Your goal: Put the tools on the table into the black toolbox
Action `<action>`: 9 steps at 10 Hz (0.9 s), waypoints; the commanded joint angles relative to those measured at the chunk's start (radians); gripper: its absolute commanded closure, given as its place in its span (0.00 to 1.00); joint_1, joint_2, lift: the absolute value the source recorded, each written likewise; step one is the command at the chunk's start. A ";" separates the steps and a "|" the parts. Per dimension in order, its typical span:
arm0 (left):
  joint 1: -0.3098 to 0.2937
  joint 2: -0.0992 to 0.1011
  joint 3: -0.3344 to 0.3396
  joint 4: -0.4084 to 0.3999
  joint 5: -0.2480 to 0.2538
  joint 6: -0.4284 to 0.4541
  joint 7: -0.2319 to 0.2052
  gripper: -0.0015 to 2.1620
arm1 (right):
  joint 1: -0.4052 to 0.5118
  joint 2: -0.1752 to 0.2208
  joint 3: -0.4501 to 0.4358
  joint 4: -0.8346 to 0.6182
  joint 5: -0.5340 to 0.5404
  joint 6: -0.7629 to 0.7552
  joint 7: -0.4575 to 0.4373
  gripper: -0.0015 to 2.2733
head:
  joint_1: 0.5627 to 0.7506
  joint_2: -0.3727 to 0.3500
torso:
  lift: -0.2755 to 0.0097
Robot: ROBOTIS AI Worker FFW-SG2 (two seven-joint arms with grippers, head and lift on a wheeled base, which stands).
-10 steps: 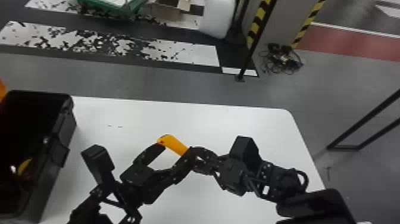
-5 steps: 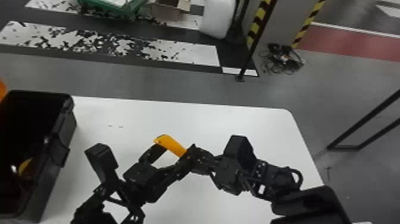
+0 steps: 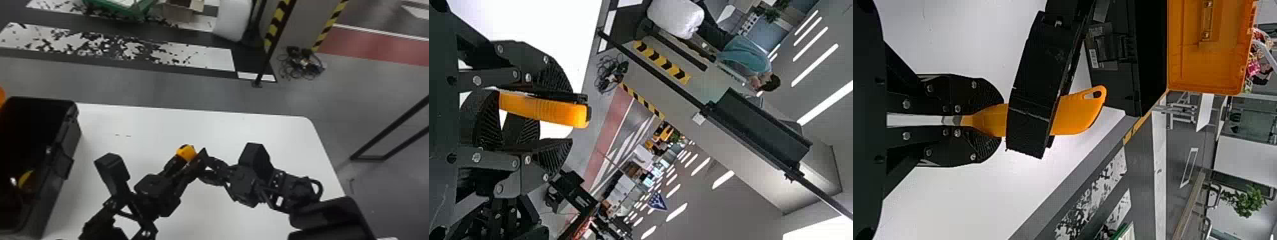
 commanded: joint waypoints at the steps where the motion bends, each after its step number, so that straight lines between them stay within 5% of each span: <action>1: -0.001 0.002 -0.004 -0.003 -0.015 0.000 -0.003 0.86 | -0.001 0.000 -0.001 0.001 0.000 0.003 -0.003 0.99 | 0.70 0.20 | 0.83; 3: -0.006 0.004 -0.003 -0.003 -0.034 0.000 -0.009 0.98 | -0.001 0.000 -0.001 0.001 -0.005 0.012 -0.003 0.98 | 0.70 0.20 | 0.83; 5: -0.004 0.007 -0.003 -0.003 -0.038 0.000 -0.013 0.98 | 0.006 0.002 -0.003 -0.007 -0.016 0.024 -0.014 0.82 | 0.70 0.20 | 0.83; 7: -0.006 0.007 -0.003 -0.005 -0.038 0.000 -0.018 0.98 | 0.015 0.006 -0.006 -0.019 -0.028 0.030 -0.024 0.02 | 0.70 0.20 | 0.83; 9: -0.004 0.009 -0.003 -0.006 -0.041 -0.003 -0.021 0.98 | 0.033 0.009 -0.012 -0.048 -0.036 0.070 -0.044 0.02 | 0.70 0.19 | 0.83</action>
